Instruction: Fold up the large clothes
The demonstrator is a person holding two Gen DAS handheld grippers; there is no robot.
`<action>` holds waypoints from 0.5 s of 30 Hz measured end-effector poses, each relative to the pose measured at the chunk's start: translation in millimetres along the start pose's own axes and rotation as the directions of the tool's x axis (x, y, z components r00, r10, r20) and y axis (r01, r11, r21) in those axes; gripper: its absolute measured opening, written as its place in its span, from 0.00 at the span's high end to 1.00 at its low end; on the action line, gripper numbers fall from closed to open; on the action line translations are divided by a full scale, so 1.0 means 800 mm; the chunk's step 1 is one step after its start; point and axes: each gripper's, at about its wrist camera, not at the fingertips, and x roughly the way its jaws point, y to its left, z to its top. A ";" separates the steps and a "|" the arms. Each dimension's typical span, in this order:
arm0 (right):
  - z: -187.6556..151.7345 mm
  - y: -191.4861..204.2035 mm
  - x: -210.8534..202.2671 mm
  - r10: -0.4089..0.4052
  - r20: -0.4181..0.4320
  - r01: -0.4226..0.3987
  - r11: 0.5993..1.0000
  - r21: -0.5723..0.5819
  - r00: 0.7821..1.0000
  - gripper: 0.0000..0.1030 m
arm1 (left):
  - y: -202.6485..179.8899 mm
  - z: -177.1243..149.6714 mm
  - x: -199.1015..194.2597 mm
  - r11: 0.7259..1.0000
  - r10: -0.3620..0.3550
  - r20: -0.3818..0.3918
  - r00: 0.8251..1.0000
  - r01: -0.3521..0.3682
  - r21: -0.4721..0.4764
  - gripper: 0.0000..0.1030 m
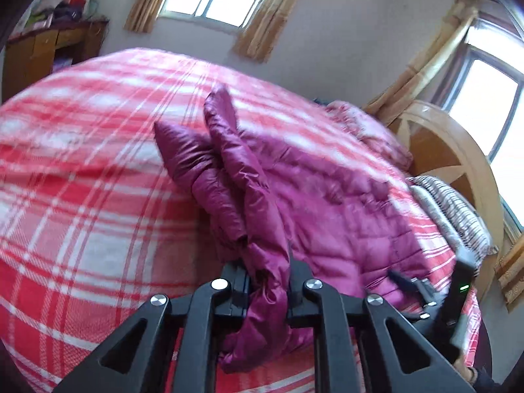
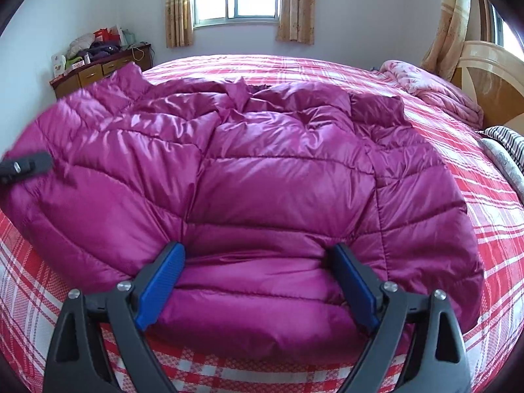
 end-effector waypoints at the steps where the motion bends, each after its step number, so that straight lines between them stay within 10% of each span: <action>1: 0.001 -0.001 -0.001 0.007 -0.005 -0.007 1.000 -0.001 1.000 0.09 | -0.014 0.008 -0.007 1.000 -0.010 0.017 1.000 0.010 0.027 0.87; 8: 0.011 -0.033 -0.047 0.089 -0.015 -0.089 0.995 0.038 0.996 0.16 | -0.120 0.051 -0.020 0.965 -0.122 0.052 0.991 0.106 0.241 0.87; 15: 0.001 -0.109 -0.088 -0.053 0.031 0.050 0.995 0.089 0.998 0.15 | -0.218 0.045 0.036 0.898 -0.169 -0.001 0.986 0.154 0.413 0.87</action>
